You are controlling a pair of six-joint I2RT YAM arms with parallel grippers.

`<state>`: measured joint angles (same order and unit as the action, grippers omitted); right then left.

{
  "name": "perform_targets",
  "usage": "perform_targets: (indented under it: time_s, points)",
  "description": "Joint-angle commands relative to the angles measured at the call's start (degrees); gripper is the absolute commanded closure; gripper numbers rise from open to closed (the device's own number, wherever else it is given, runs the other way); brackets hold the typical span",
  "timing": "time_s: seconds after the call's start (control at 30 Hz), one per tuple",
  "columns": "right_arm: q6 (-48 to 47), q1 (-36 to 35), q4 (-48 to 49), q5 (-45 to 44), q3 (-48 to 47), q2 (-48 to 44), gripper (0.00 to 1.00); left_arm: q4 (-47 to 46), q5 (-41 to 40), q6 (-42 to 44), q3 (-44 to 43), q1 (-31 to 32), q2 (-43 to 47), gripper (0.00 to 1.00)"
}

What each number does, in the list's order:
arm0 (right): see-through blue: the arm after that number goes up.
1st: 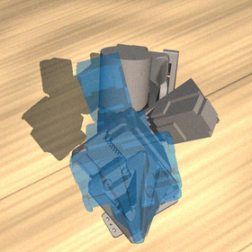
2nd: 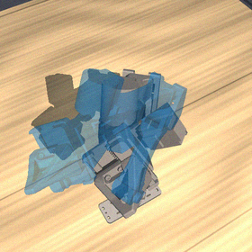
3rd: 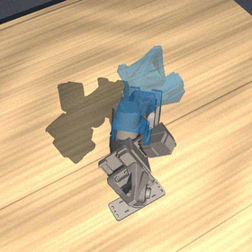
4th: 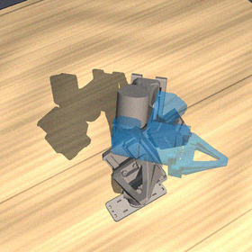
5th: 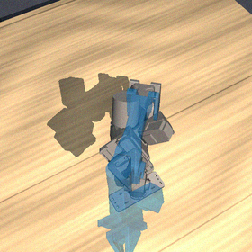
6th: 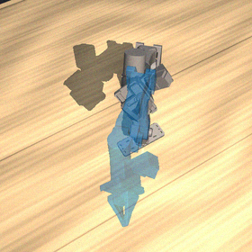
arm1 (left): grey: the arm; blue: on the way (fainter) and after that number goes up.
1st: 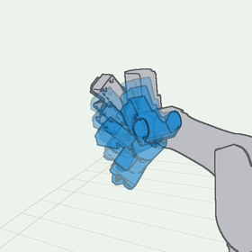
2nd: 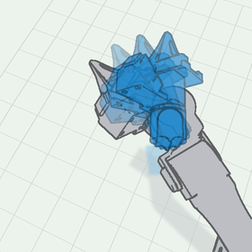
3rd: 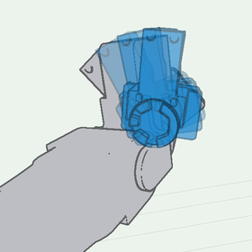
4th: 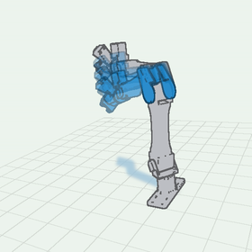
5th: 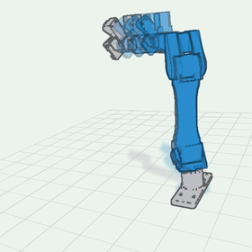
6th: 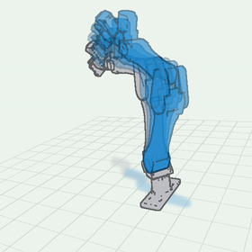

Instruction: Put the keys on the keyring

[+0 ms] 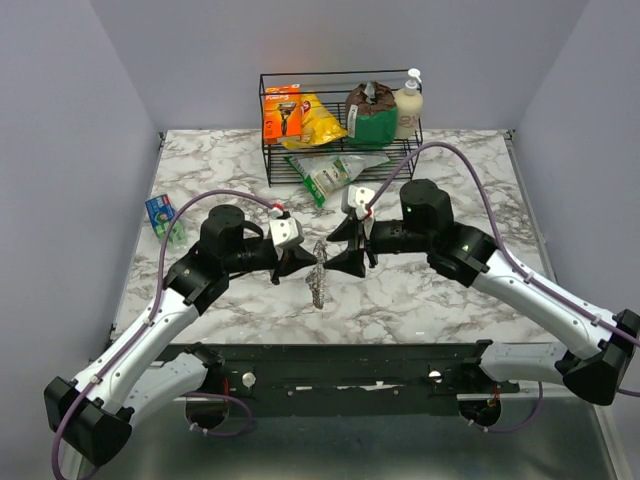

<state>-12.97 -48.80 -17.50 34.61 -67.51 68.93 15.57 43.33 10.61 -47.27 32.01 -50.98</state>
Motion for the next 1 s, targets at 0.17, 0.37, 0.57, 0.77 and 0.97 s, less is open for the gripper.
perform_targets:
  time_s: [0.17, 0.37, 0.57, 0.77, 0.97]
  points:
    - [7.69, 3.61, 10.98, -3.59, 5.54, -4.93, 0.22, -14.23, -4.57, -7.09, 3.49, 0.25, 5.36, 1.0]
    - [10.59, 7.83, 16.69, 5.02, 9.76, -7.22, 0.2, -23.63, -3.79, -12.0, 7.18, 0.25, 9.23, 1.0]
    - [12.18, 9.24, 24.77, 11.79, 14.49, -10.56, 0.23, -36.19, -1.24, -18.77, 11.75, 0.25, 11.25, 1.0]
    - [16.22, 9.42, 32.34, 17.49, 16.62, -12.76, 0.24, -52.71, 1.75, -25.9, 16.93, 0.25, 11.61, 1.0]
    - [21.66, 9.42, 39.71, 23.74, 16.53, -10.05, 0.31, -63.28, 4.3, -31.35, 18.96, 0.25, 10.38, 1.0]
